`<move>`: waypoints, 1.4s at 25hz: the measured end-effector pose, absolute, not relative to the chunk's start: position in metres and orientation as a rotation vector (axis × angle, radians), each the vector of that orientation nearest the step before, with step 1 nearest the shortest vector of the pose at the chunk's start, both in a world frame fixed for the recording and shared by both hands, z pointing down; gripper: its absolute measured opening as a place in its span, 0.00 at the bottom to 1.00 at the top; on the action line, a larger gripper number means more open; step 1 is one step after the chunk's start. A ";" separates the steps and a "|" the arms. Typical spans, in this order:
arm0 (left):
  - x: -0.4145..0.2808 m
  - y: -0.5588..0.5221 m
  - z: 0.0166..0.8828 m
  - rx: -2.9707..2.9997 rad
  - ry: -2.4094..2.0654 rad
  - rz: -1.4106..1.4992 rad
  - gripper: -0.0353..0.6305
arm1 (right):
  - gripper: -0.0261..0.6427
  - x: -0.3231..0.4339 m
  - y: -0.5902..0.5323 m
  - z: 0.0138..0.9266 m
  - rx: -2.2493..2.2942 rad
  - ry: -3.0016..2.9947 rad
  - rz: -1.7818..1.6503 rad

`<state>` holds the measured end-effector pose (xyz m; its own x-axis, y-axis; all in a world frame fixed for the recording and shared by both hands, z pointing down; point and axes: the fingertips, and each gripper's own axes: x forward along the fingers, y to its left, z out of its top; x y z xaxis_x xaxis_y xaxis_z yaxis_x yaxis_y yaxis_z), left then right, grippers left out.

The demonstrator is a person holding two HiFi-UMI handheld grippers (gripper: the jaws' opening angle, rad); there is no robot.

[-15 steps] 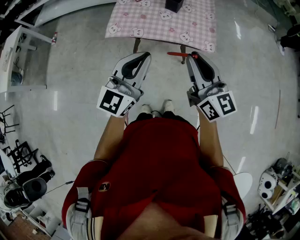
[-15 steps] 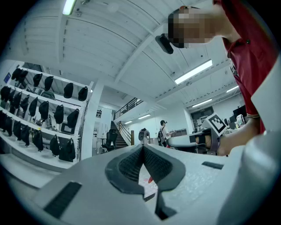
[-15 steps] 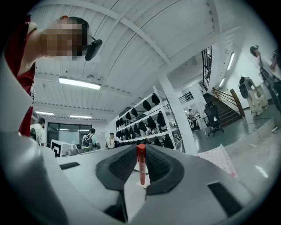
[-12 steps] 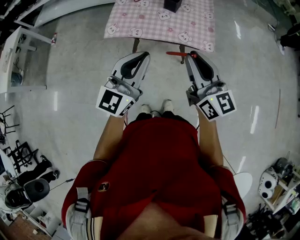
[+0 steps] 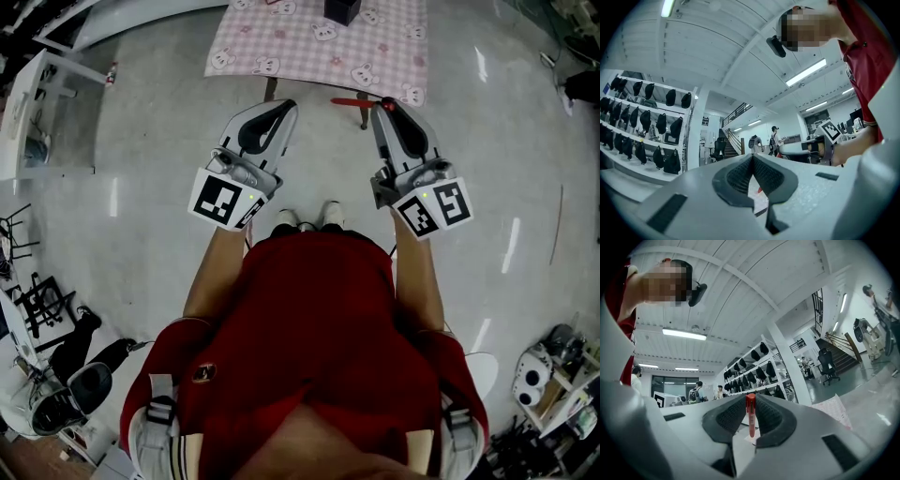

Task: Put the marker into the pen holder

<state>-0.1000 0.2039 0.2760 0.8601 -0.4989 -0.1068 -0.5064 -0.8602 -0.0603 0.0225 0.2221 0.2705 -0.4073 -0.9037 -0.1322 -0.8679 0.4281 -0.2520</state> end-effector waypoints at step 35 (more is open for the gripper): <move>-0.024 0.121 0.286 -2.902 0.894 0.091 0.06 | 0.12 0.117 0.140 0.276 -1.525 2.465 -0.188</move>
<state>-0.0244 0.1208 0.2857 0.8254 -0.5578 -0.0872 -0.5640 -0.8218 -0.0812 0.1165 0.1395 0.2758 -0.4285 -0.8938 -0.1319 -0.8634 0.4481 -0.2317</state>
